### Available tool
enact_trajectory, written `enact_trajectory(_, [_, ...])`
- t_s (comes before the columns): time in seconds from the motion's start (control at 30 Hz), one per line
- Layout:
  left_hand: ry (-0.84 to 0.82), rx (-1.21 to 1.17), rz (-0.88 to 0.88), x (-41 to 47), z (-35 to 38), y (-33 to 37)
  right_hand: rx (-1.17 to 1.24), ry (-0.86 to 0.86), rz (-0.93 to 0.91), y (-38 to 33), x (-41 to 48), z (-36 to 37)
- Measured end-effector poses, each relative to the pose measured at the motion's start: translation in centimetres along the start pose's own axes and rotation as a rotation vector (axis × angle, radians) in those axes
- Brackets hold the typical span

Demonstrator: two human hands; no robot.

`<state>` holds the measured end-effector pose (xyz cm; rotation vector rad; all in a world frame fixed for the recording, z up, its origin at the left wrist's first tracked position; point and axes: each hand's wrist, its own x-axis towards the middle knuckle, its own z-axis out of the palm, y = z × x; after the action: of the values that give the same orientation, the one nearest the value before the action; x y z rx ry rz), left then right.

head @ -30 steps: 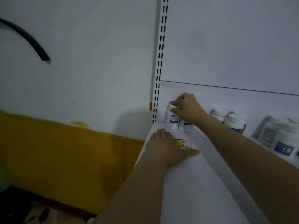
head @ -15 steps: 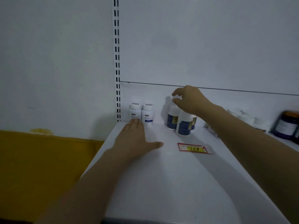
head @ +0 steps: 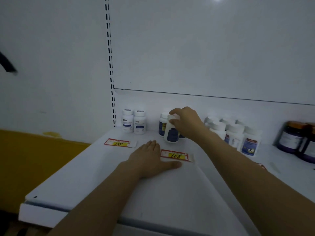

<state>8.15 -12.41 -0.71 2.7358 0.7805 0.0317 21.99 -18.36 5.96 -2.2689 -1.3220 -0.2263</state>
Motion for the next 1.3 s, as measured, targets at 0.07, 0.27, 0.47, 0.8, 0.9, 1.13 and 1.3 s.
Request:
enact_trajectory(0.07, [0.024, -0.13, 0.004, -0.7, -0.5, 0.5, 0.086, 0.053, -0.015, 0.1, -0.9, -1.4])
enact_trajectory(0.27, [0.178, -0.63, 0.237, 0.2, -3.2, 2.7, 0.532, 0.209, 0.031, 0.7, -3.5, -3.6])
enact_trajectory(0.47, [0.258, -0.873, 0.256, 2.0, -2.1, 2.6, 0.676, 0.203, 0.11, 1.6, -3.1, -2.2])
enact_trajectory(0.8, [-0.134, -1.311, 0.288, 1.8, -2.8, 2.0, 1.015, -0.019, 0.082, 2.8, -2.5, -1.8])
enact_trajectory(0.9, [-0.217, -1.394, 0.306, 1.5, -3.1, 2.0, 1.118, -0.087, 0.109, 2.7, -2.3, -1.8])
enact_trajectory(1.13, [-0.112, -1.364, 0.316, 1.9, -2.8, 1.8, 1.51, -0.116, 0.06, 2.7, -2.7, -2.4])
enact_trajectory(1.3, [0.206, -1.088, 0.29, 1.9, -2.8, 1.8, 1.494, -0.178, -0.03, 2.9, -3.1, -2.7])
